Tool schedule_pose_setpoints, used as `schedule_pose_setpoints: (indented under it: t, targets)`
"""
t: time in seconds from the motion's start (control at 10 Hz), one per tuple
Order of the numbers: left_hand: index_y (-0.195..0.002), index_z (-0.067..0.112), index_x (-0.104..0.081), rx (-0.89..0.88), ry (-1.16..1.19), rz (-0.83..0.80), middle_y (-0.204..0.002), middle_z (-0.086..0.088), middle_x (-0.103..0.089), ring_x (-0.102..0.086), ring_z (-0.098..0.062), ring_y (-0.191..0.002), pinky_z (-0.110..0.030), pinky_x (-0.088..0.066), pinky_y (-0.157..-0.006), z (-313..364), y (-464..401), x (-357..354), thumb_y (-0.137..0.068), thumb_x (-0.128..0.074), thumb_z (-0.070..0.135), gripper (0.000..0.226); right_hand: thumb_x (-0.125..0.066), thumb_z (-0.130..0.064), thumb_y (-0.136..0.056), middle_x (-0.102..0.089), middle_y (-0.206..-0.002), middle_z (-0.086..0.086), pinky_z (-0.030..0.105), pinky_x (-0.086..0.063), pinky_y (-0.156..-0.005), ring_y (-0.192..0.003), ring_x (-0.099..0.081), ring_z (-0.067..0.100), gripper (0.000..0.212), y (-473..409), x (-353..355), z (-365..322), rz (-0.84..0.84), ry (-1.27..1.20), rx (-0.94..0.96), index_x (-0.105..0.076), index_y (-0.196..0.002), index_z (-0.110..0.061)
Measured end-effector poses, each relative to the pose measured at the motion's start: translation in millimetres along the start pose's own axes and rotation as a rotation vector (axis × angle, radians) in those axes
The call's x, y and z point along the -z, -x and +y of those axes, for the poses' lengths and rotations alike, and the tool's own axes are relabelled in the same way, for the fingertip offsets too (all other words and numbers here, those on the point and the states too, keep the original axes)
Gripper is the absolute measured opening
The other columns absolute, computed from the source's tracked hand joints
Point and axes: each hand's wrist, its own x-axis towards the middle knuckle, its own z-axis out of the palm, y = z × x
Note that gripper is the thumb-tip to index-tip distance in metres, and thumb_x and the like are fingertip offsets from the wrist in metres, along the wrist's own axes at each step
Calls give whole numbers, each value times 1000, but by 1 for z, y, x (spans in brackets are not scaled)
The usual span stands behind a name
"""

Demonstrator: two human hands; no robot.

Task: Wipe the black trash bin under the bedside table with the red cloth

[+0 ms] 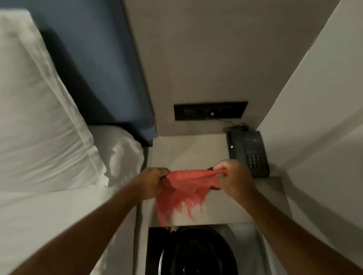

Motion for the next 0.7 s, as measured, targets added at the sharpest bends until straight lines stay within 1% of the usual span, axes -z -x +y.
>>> schedule_pose_setpoints:
  t: [0.1,0.2,0.3,0.4,0.5,0.6,0.7]
  targets:
    - [-130,23,-60,-75,-264,-9,-127,-10,-67,-63,-29,-116,-35,-49,-98,-43,-32,-38,-95,-55,29,36,-65,1,-82,-61,-105,18,41,-51,-86,-101,-56,35,21,-14,-50,29,59,136,48,-81,-92,-8]
    - [-155,17,-20,-130,-687,-105,-163,-13,-23,-25,-33,-148,-44,-24,-119,-76,-35,-77,-101,-36,22,57,-63,-1,-87,-57,-112,18,41,-54,-81,-105,-57,37,21,-4,-95,56,-23,272,81,-77,-102,-5]
    - [-156,14,-4,-61,-830,-268,-166,-13,-3,-4,-33,-152,-50,-17,-120,-90,-21,-103,-101,-29,17,61,-55,-8,-93,-53,-130,15,40,-50,-97,-122,-52,35,32,8,-125,75,-259,400,40,-71,-120,-12]
    - [-155,14,8,33,-756,-372,-166,-12,11,6,-32,-152,-52,-17,-119,-93,-9,-119,-96,-40,16,76,-51,-12,-96,-53,-134,12,38,-48,-102,-121,-54,31,27,16,-139,74,-432,458,-15,-66,-119,-12]
    - [-154,9,10,73,-682,-343,-165,-15,10,5,-33,-152,-51,-15,-121,-84,-2,-117,-94,-43,20,81,-57,-15,-93,-56,-130,8,36,-51,-99,-117,-57,29,22,19,-134,67,-391,439,-31,-67,-112,-12]
    - [-153,1,7,92,-672,-200,-164,-21,2,1,-35,-152,-49,-9,-123,-61,6,-89,-95,-36,18,75,-56,-27,-95,-66,-123,9,37,-51,-95,-113,-64,31,26,15,-104,45,-419,524,-71,-69,-115,-16]
    - [-153,-1,4,28,-678,29,-164,-23,0,3,-35,-151,-48,-3,-123,-27,15,-38,-100,-28,20,65,-52,-31,-97,-70,-115,10,38,-51,-91,-109,-66,32,29,11,-60,12,-247,586,59,-69,-111,-14]
